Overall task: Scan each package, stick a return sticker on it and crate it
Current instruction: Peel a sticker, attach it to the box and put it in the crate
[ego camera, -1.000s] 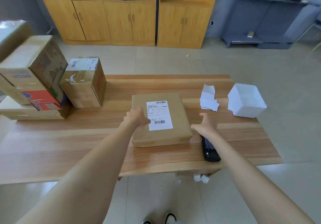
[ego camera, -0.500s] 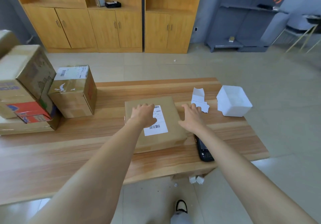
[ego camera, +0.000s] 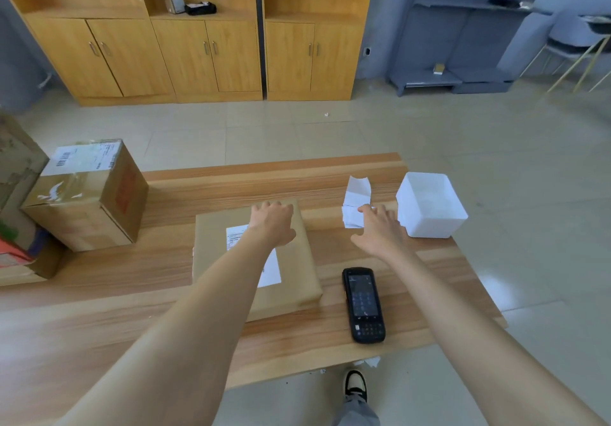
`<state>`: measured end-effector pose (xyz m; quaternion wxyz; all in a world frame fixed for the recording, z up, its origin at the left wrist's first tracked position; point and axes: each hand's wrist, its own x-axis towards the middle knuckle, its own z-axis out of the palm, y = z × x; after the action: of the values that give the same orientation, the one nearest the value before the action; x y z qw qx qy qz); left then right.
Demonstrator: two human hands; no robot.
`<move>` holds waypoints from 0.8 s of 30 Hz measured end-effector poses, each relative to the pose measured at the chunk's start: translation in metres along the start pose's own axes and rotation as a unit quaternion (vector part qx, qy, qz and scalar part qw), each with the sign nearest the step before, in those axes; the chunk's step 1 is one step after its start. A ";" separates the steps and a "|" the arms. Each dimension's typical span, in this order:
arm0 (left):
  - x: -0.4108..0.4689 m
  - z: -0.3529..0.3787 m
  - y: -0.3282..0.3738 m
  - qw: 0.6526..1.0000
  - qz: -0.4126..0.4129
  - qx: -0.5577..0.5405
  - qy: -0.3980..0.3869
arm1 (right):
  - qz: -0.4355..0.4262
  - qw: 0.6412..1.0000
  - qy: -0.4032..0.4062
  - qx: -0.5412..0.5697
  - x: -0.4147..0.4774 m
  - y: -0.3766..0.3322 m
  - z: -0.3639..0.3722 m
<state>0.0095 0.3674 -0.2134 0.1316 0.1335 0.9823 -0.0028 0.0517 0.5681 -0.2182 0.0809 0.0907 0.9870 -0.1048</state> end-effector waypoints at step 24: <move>0.198 0.010 0.122 0.993 -0.090 -0.039 -0.067 | -0.057 0.980 -0.165 0.094 0.217 0.118 0.017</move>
<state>-0.1397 0.5363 -0.2711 0.2016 0.0388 0.9786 0.0142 -0.1330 0.7134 -0.2956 0.2272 0.0235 0.9494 -0.2154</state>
